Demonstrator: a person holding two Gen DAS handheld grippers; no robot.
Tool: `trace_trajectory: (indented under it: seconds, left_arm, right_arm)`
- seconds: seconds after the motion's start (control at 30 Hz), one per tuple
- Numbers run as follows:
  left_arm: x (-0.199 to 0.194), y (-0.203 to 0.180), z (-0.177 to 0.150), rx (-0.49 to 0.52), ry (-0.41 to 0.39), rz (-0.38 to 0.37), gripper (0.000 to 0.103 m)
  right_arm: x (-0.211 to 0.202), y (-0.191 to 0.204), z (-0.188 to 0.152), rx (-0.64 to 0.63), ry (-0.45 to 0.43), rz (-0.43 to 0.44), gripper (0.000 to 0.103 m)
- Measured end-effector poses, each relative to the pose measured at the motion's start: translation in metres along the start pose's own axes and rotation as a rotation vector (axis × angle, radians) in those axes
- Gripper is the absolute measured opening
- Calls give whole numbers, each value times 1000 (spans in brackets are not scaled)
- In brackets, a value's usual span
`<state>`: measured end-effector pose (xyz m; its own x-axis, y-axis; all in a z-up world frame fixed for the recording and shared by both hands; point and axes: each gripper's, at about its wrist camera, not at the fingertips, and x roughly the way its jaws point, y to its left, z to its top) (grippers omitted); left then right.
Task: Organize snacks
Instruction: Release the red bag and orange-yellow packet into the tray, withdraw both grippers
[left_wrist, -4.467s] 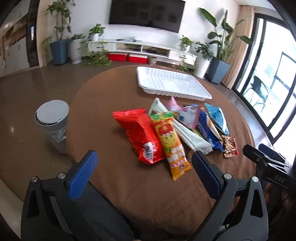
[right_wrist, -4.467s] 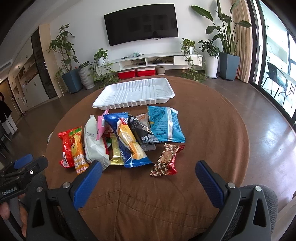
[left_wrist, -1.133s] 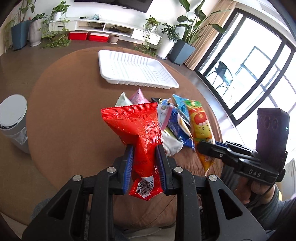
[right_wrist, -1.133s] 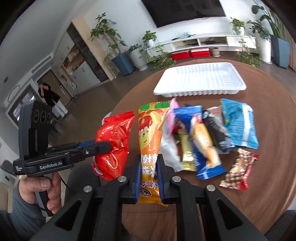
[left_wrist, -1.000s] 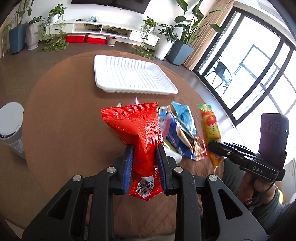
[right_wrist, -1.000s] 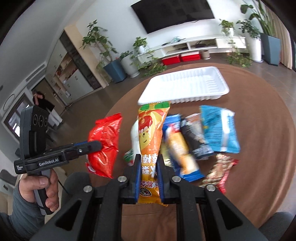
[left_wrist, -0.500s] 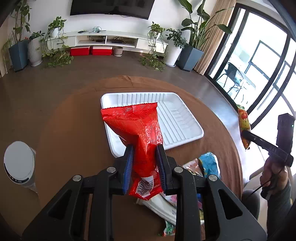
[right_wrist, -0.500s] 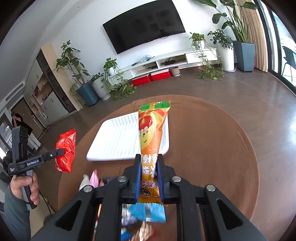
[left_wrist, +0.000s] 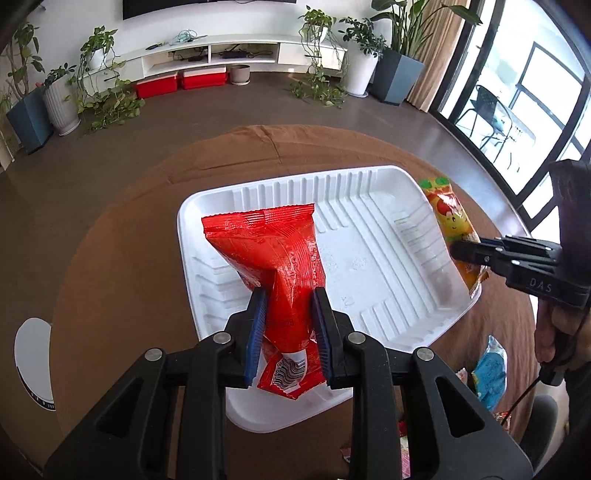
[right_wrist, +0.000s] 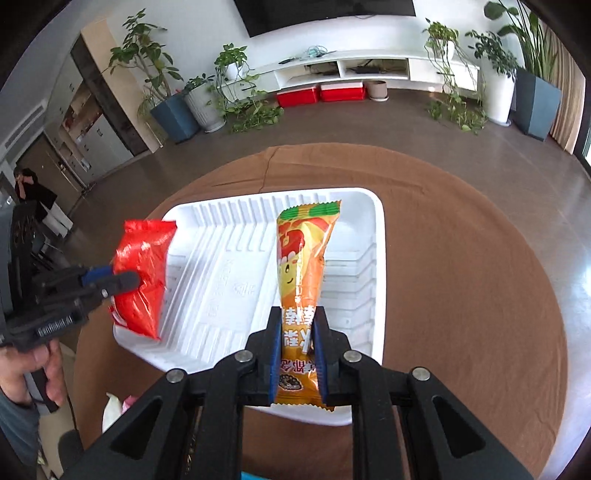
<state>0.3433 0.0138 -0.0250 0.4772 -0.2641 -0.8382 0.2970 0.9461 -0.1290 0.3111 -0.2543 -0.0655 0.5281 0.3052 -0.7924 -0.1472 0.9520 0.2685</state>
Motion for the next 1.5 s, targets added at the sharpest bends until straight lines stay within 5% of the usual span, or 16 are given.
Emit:
trace_trajectory:
  seconds: [0.5,0.73,0.77,0.8,0.87,0.93,1.03,1.13,1.23,1.37,1.5]
  left_arm:
    - [46,0,4,27,21,45,25]
    - [10,-1,0,11,-61,42,26]
    - [1,0,-3,6,-73,38,34]
    - [-9,1,-7,-4,-85,22,62]
    - [-29,1,-17,-13,-119,8,103]
    - [-50,-2,-34,12,-153,6,103]
    - [-78,-4,-61,-8,-230,21,103]
    - [-107,-10,-100,-40,-322,31,103]
    - [-122,-20,-132,-72,-277,72,103]
    - [-134,-18,-182,-221,-277,3,103]
    - [-140,-34,-225,-211,-271,-5,103]
  right_arm:
    - [39,-17,2,24,74,-69,21]
    - [-1,-5,5,-26,-24,-98,48]
    - [-10,-4,5,-27,-41,-100,50]
    - [-22,-4,5,-28,-65,-101,52]
    - [-48,-4,0,-24,-114,-105,70]
    - [-77,-5,-8,-9,-177,-86,81]
    - [-112,-8,-30,17,-234,-51,95]
    - [-137,-10,-63,61,-260,9,96]
    - [-150,-6,-104,115,-267,71,99]
    - [-150,11,-162,153,-210,90,99]
    - [-153,26,-210,190,-183,114,99]
